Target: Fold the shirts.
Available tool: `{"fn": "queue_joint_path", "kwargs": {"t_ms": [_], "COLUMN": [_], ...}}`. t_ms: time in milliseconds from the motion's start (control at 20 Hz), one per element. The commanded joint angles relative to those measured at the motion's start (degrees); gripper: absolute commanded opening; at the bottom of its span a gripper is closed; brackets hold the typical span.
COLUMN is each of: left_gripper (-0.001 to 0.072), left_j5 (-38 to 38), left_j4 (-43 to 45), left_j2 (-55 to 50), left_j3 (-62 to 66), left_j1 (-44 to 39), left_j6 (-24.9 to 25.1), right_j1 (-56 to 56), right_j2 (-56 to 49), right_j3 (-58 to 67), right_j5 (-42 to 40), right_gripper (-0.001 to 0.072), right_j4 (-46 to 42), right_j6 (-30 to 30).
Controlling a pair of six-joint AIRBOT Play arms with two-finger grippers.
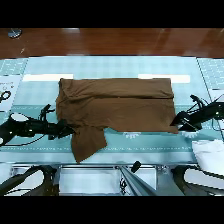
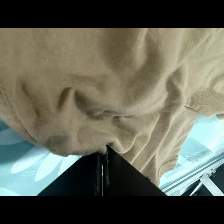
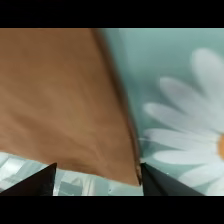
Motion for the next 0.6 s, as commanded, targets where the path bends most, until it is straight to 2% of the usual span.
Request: {"fn": "queue_joint_path", "kwargs": {"t_ms": [0,100,150,250,400,550], "left_gripper": [0.0022,0.0022,0.0022,0.0021,0.0022,0.0021], "left_j5": [5.9,5.9,5.6,5.5,5.9,7.6], "left_j4": [2.8,2.8,2.8,2.8,2.8,2.1], "left_j2": [0.0,0.0,0.3,2.6,6.2,5.6], "left_j3": [0.1,1.1,2.5,6.8,16.9,25.6], "left_j1": [0.1,0.1,0.1,0.1,0.2,-1.1], "left_j6": [0.0,0.0,0.9,3.2,1.3,1.0], "right_j1": [3.9,5.1,5.2,5.2,5.2,7.9], "right_j2": [0.0,0.3,0.7,2.8,6.6,6.3], "right_j3": [-1.9,-1.7,-1.2,1.9,9.0,15.3], "right_j5": [-4.9,-5.5,-5.5,-5.5,-9.1,-15.3], "right_gripper": [0.0502,0.0125,0.0034,0.0034,0.0033,0.0032], "right_j4": [-0.1,-0.2,-0.1,-0.1,3.2,5.8], "right_j6": [0.6,0.6,0.6,0.6,1.3,2.5]}}
